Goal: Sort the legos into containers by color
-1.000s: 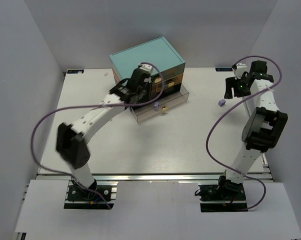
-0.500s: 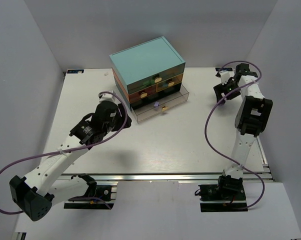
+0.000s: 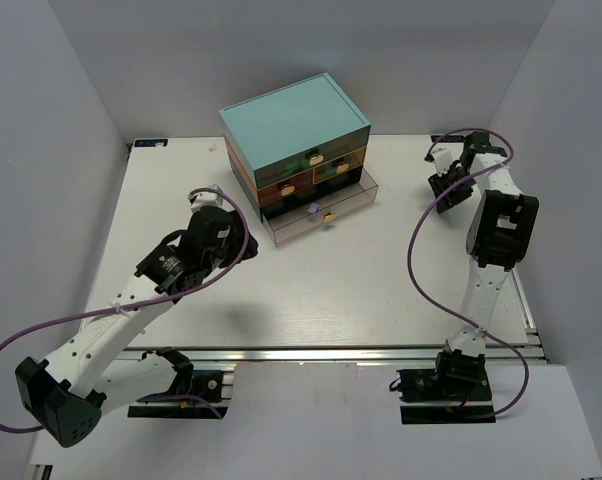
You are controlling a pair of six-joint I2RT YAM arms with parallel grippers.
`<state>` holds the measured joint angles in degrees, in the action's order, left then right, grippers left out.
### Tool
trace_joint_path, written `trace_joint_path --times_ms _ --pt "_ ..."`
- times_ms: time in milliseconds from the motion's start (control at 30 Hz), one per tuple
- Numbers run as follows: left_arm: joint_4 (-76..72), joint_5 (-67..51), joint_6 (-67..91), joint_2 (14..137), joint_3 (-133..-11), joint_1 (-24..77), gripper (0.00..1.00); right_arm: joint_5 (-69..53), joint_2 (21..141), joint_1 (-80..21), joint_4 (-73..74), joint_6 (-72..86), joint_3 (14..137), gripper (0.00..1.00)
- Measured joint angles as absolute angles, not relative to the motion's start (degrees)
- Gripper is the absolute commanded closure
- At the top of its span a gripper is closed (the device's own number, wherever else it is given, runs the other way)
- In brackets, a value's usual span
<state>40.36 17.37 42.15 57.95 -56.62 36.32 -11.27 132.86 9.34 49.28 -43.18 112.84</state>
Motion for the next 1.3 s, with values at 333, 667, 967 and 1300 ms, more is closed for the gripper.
trace_joint_path --times_ms 333,667,967,1300 --pt "40.1 17.7 43.6 57.3 -55.3 36.3 0.28 -24.1 123.7 5.3 52.7 -49.5 109.7 0.95" --pt "40.1 18.0 44.9 56.7 -54.0 36.3 0.25 -31.7 110.5 -18.6 43.4 -40.8 110.6 0.91" --pt "40.9 19.2 48.6 49.5 -50.9 36.3 0.23 -25.5 123.2 -20.8 41.3 -33.5 115.0 0.66" --pt "43.1 20.6 51.4 46.3 -49.9 36.3 0.21 -22.8 124.1 -25.4 39.9 -31.7 115.0 0.37"
